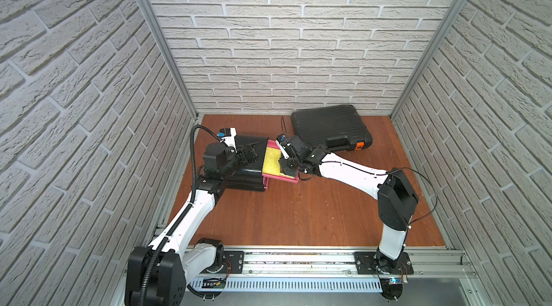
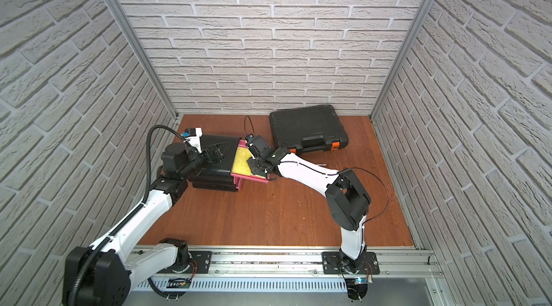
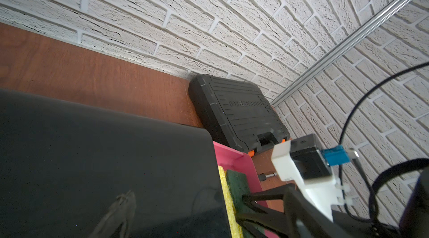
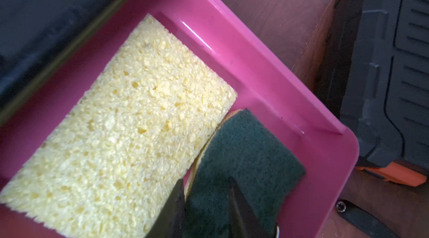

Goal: Take the sponge out of the drawer
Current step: Pick up the sponge from the drawer.

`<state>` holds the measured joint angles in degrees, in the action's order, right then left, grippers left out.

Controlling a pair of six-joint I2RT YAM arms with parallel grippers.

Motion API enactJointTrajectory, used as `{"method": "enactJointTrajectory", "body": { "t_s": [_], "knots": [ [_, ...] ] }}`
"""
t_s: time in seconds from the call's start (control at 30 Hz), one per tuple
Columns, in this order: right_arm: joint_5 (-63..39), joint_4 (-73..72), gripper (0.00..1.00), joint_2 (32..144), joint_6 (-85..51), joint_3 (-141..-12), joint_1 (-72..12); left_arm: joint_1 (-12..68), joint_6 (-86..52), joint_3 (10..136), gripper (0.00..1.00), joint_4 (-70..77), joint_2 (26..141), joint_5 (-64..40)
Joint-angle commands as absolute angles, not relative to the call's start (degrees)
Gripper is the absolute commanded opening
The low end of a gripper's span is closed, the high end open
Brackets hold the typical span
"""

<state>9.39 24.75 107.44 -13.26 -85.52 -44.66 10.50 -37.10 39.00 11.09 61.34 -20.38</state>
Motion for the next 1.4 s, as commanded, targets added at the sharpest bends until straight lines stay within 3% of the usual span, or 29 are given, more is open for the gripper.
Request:
{"method": "enactJointTrajectory", "body": {
  "t_s": [0.0, 0.27, 0.67, 0.87, 1.2, 1.37],
  "knots": [
    [11.6, 24.5, 0.24, 108.4, -13.4, -86.6, -45.2, 9.9, -36.7, 37.7, 0.98, 11.0, 62.0, -19.8],
    [10.6, 24.4, 0.03, 109.3, -13.4, -87.5, -45.8, 9.8, -36.9, 37.6, 0.98, 11.1, 61.7, -19.8],
    [9.9, 20.4, 0.03, 102.5, -10.9, -84.5, -46.2, 9.8, -37.2, 37.7, 0.98, 11.0, 60.4, -20.5],
    [4.5, 14.1, 0.03, 97.5, -5.1, -79.9, -46.2, 9.8, -36.3, 38.8, 0.97, 9.8, 60.2, -22.6],
    [5.8, 13.1, 0.03, 95.3, -0.3, -79.7, -46.1, 9.8, -37.8, 41.0, 0.97, 8.0, 59.1, -23.5],
    [11.0, 14.0, 0.03, 94.3, 1.4, -79.4, -45.7, 10.0, -38.5, 42.3, 0.96, 7.7, 59.4, -24.6]
  ]
}}
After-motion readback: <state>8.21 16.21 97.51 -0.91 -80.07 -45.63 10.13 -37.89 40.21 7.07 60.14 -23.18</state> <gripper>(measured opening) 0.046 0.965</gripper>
